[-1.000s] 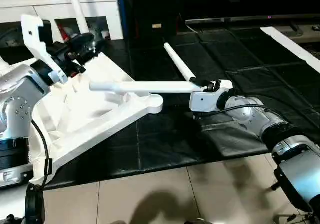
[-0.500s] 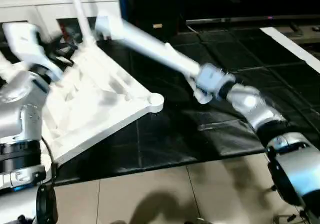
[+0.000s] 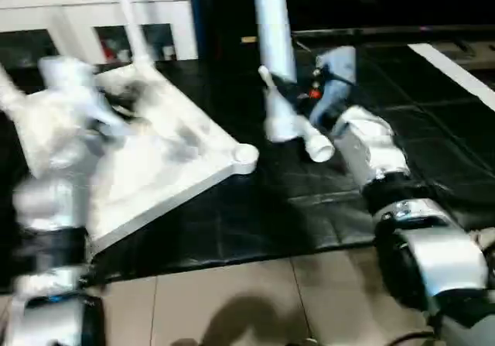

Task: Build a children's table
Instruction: Insert table leg to table base

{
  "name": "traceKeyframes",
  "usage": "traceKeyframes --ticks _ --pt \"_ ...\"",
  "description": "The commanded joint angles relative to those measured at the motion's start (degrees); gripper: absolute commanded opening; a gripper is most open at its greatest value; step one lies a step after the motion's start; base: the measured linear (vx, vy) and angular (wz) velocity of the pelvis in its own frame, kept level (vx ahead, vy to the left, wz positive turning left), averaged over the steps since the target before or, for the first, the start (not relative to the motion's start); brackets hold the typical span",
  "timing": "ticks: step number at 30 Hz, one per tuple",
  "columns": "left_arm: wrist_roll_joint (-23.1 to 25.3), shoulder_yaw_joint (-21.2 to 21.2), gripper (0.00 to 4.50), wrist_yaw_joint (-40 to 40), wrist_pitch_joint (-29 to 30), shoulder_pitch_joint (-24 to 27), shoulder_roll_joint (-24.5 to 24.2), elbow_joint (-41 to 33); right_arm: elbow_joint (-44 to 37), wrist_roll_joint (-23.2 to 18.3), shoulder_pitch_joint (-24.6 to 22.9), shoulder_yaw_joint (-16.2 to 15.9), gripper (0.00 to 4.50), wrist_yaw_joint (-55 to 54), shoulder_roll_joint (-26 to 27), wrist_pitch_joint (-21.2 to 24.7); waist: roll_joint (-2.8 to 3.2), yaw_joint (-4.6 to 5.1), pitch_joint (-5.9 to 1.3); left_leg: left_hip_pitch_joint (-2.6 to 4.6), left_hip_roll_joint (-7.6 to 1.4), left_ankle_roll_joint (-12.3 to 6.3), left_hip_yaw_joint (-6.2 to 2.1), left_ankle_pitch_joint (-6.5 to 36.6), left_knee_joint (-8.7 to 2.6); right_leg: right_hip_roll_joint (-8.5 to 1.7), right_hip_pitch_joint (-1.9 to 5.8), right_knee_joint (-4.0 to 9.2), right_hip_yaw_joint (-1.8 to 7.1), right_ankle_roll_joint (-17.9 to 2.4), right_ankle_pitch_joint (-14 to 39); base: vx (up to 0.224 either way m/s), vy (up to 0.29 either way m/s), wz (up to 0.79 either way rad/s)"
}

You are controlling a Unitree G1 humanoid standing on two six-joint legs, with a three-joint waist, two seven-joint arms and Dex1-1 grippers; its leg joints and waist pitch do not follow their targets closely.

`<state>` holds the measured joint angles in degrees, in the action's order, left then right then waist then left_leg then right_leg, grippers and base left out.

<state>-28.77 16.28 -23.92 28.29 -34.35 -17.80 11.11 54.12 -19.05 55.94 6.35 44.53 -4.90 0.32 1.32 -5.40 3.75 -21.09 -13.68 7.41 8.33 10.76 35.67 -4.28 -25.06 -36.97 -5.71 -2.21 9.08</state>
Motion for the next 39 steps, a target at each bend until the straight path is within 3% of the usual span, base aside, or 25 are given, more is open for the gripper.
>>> traceKeyframes --ticks 1,2,3,4,9,10,14,20,30,36,39 --pt "-2.5 0.3 3.23 -1.0 1.6 -1.6 0.1 -1.1 -2.9 -3.8 -1.2 1.4 1.74 3.4 -0.4 5.8 0.13 -0.27 -5.0 0.0 1.18 -3.53 1.35 11.1 -3.75 -2.54 4.4 4.37 2.41 -12.8 12.2 0.0 0.0 0.0" --pt "-2.6 0.3 3.23 -1.0 1.6 -1.7 0.1 -1.1 -3.0 -3.9 -1.3 1.4 1.74 3.5 -0.3 6.0 0.16 -0.5 -4.93 0.06 1.18 -3.21 1.31 11.2 -3.79 -2.56 4.39 4.54 2.43 -12.2 13.1 0.0 0.0 0.0" --pt "-5.2 -0.1 3.39 -2.4 3.7 -2.8 1.3 -1.0 -4.9 -6.5 -2.7 1.5 1.74 6.6 0.2 11.1 0.11 -0.68 -4.87 0.12 1.27 -2.98 1.4 11.2 -3.78 -2.5 4.45 4.65 2.45 -11.5 14.1 0.0 0.0 0.0" --pt "-5.8 -0.5 3.44 -3.0 4.4 -3.2 1.7 -1.0 -5.5 -7.4 -3.1 1.5 1.74 7.5 0.3 12.6 0.14 -0.81 -4.9 0.11 1.22 -2.89 1.37 11.2 -3.79 -2.58 4.41 4.71 2.47 -11.3 14.6 0.0 0.0 0.0" --pt "-6.6 -0.7 3.8 -3.7 6.5 -6.2 3.4 1.1 -8.8 -9.6 -4.7 0.9 1.74 9.6 0.0 18.1 -0.08 -1.47 -4.92 0.06 1.4 -1.87 1.36 10.1 -3.8 -2.62 4.4 5.2 2.39 -8.4 17.8 0.0 0.0 0.0" --pt "-6.9 -0.8 3.85 -4.0 7.6 -7.2 3.8 2.0 -10.6 -10.1 -5.5 0.1 1.74 10.2 -0.2 19.6 -0.28 -1.32 -4.86 -0.29 1.38 -1.75 1.28 9.4 -3.92 -2.61 4.56 5.01 2.38 -8.4 17.1 0.0 0.0 0.0" --pt "-7.6 -1.9 4.19 -5.1 9.6 -7.9 4.0 2.6 -14.1 -10.4 -6.9 -0.6 1.74 10.6 -0.3 22.2 -0.19 -1.42 -4.87 -0.28 1.45 -1.48 1.26 9.1 -3.91 -2.69 4.63 5.19 2.34 -7.6 17.9 0.0 0.0 0.0" --pt "-9.5 -2.7 4.5 -5.4 11.5 -8.7 4.7 3.6 -19.6 -11.3 -9.1 -1.5 1.74 11.5 -0.6 26.4 -0.11 -1.42 -5.01 -0.35 1.45 -1.14 1.24 7.9 -3.89 -2.6 4.67 5.03 2.32 -8.2 15.5 0.0 0.0 0.0" --pt "-13.6 -0.8 4.5 -8.9 14.7 -9.9 5.5 3.8 -24.8 -12.0 -11.3 -2.3 1.74 11.1 -0.9 30.2 0.01 -1.46 -4.95 -0.27 1.48 -0.92 1.25 8.4 -3.96 -2.63 4.7 5.27 2.28 -7.7 16.1 0.0 0.0 0.0" --pt "-11.2 -3.5 4.5 -9.1 14.6 -9.6 4.6 3.9 -27.7 -10.7 -11.9 -3.0 1.74 9.4 -0.9 30.2 0.13 -1.49 -4.9 -0.17 1.4 -0.49 1.17 8.6 -4.12 -2.61 4.69 5.36 2.28 -7.2 16.3 0.0 0.0 0.0" --pt "-8.0 -4.2 4.5 -4.7 13.1 -10.4 5.9 4.5 -28.9 -7.1 -11.9 -4.5 1.74 5.6 -0.2 26.6 0.29 -1.45 -4.87 -0.2 1.39 -0.01 1.15 8.6 -4.14 -2.67 4.66 5.37 2.27 -6.8 16.5 0.0 0.0 0.0"
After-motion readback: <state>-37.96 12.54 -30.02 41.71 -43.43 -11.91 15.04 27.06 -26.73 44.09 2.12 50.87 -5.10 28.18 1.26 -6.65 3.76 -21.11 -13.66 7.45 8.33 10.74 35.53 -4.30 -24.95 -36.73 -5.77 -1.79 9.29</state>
